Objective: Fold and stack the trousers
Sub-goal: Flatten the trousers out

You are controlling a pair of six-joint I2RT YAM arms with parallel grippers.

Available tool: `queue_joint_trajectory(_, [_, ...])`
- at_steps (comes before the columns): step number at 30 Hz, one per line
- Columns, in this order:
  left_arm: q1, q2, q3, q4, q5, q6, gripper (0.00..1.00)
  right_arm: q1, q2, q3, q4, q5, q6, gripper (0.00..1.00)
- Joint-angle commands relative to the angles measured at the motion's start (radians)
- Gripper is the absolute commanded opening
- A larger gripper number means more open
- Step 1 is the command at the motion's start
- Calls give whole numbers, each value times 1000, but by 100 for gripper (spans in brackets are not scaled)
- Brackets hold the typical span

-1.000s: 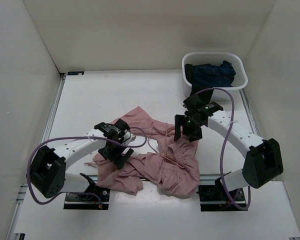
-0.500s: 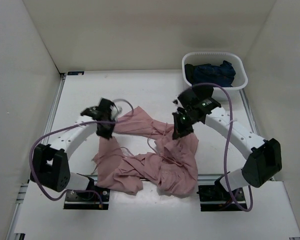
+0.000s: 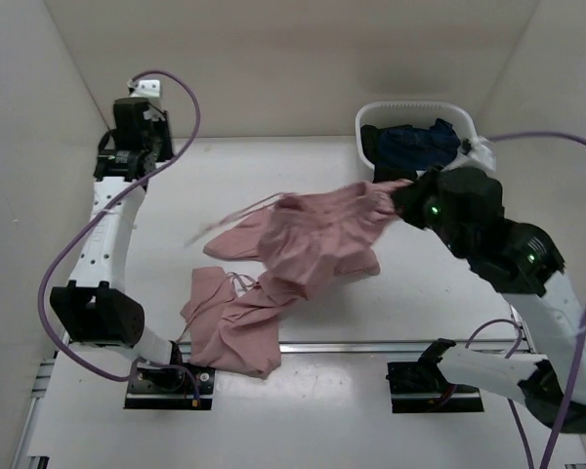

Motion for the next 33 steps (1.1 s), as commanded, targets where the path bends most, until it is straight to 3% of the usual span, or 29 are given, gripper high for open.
queue_joint_trajectory(1, [-110, -9, -104, -117, 1, -4, 53, -24, -115, -141, -409, 728, 427, 26])
queue_joint_trajectory(2, [-131, -20, -147, -134, -8, -4, 64, -24, -140, -174, -555, 786, 490, 66])
queue_joint_trajectory(3, [-153, -32, -190, -134, -8, -4, 73, -24, -179, -235, -606, 832, 576, 77])
queue_joint_trajectory(4, [-195, -52, -277, -143, -37, -4, 85, -24, -201, -270, -649, 875, 560, 85])
queue_joint_trajectory(6, [-233, -61, -349, -179, -48, -4, 91, -36, -253, -323, -650, 890, 578, 99])
queue_joint_trajectory(8, [-273, -51, -426, -224, -48, -4, 95, -36, -264, -364, -555, 878, 542, 99])
queue_joint_trajectory(14, [-314, -23, -534, -370, 47, -4, 100, -36, -106, -387, -233, 625, 8, 99])
queue_joint_trajectory(17, [-399, -66, -600, -399, 165, -4, 100, -36, 50, -357, -92, 321, -234, 99])
queue_joint_trajectory(22, [-478, -61, -781, -382, 175, -4, 100, -79, 444, -197, -148, 108, -222, 99])
queue_joint_trajectory(24, [-489, -49, -830, -327, 89, -4, 100, -134, 554, -168, -131, 37, -193, 99])
queue_joint_trajectory(28, [-489, -38, -907, -146, -112, -4, 100, -241, 652, -200, -30, -135, -147, 99])
queue_joint_trajectory(32, [-451, -87, -850, -123, -91, -4, 100, -272, 748, -248, 11, -230, -138, 99])
queue_joint_trajectory(33, [-434, -102, -832, -123, -76, -4, 100, -272, 759, -260, 27, -242, -138, 91])
